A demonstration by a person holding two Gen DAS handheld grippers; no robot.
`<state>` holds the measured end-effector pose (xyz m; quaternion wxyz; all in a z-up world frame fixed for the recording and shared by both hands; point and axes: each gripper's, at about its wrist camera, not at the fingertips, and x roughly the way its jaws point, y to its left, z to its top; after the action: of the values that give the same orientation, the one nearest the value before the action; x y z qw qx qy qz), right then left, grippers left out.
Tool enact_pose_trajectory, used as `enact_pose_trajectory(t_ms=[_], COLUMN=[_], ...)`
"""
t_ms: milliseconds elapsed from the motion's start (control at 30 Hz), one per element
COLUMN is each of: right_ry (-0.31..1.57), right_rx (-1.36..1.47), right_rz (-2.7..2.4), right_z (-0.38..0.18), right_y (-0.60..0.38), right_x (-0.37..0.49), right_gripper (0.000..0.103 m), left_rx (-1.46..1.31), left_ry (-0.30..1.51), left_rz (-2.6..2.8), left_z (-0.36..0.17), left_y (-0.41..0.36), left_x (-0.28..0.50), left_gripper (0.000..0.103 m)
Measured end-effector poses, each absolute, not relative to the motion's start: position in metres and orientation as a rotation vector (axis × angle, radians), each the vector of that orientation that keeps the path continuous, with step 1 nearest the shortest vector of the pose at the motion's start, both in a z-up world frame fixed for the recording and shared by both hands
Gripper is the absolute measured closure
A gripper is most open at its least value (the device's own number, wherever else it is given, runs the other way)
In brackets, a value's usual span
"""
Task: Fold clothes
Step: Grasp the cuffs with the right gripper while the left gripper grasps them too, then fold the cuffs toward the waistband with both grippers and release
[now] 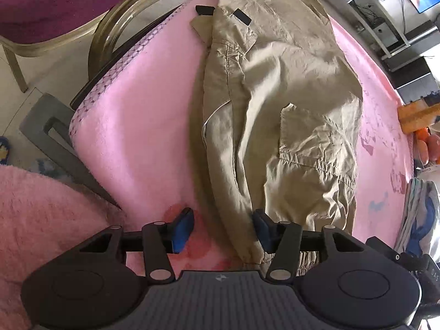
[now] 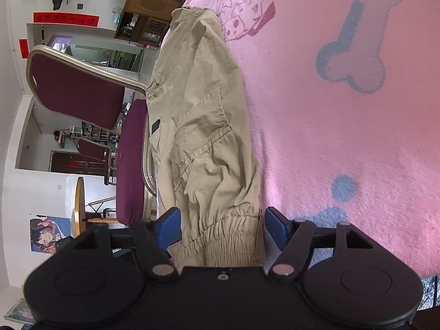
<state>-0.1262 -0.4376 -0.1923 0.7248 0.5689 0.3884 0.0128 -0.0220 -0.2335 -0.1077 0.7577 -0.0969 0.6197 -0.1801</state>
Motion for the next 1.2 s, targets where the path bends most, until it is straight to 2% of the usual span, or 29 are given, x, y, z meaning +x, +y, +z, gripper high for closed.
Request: enact_pose_trajectory(t_ms=[33, 100, 133, 233, 267, 367, 567, 633, 667, 700, 767, 800, 933, 1200], right_ry=[0.857, 0.856, 0.846, 0.819, 0.819, 0.827, 0.842, 0.841, 0.830, 0.818, 0.808, 0.806, 0.708, 0.613], right_rx=[1.256, 1.256, 1.251, 1.214, 1.194, 1.265, 1.312, 1.253, 1.216, 1.180, 1.127, 1.107, 1.117, 1.180], right_rz=[0.029, 0.027, 0.026, 0.007, -0.001, 0.025, 0.047, 0.052, 0.048, 0.043, -0.010, -0.050, -0.048, -0.064], right_z=[-0.193, -0.196, -0.196, -0.196, -0.196, -0.206, -0.214, -0.209, -0.206, -0.203, -0.198, -0.196, -0.168, -0.110], right_y=[-0.438, -0.438, -0.438, -0.439, -0.439, -0.440, -0.440, -0.434, -0.429, -0.425, -0.417, -0.414, -0.411, -0.431], right_x=[-0.125, -0.123, -0.122, -0.118, -0.116, -0.114, -0.114, -0.109, -0.107, -0.106, -0.108, -0.110, -0.126, -0.168], right_gripper=[0.037, 0.037, 0.037, 0.039, 0.041, 0.057, 0.058, 0.052, 0.050, 0.050, 0.069, 0.084, 0.089, 0.090], left_rx=[-0.215, -0.229, -0.231, -0.218, -0.211, -0.223, -0.221, -0.214, -0.206, -0.199, -0.201, -0.202, -0.234, -0.338], left_ry=[1.348, 1.348, 1.346, 1.324, 1.314, 1.308, 1.298, 1.289, 1.282, 1.274, 1.261, 1.251, 1.219, 1.229], left_rz=[-0.402, -0.416, -0.418, -0.426, -0.429, -0.465, -0.505, -0.506, -0.504, -0.505, -0.510, -0.515, -0.557, -0.695], left_z=[-0.108, -0.110, -0.110, -0.108, -0.107, -0.106, -0.108, -0.109, -0.108, -0.107, -0.102, -0.099, -0.080, -0.042], left_y=[-0.235, -0.238, -0.238, -0.237, -0.237, -0.238, -0.246, -0.248, -0.249, -0.249, -0.248, -0.248, -0.247, -0.248], left_x=[-0.021, -0.019, -0.020, -0.025, -0.028, -0.039, -0.045, -0.046, -0.047, -0.048, -0.052, -0.054, -0.057, -0.075], left_gripper=[0.047, 0.035, 0.034, 0.037, 0.042, 0.046, 0.046, 0.049, 0.054, 0.068, 0.078, 0.081, 0.083, 0.083])
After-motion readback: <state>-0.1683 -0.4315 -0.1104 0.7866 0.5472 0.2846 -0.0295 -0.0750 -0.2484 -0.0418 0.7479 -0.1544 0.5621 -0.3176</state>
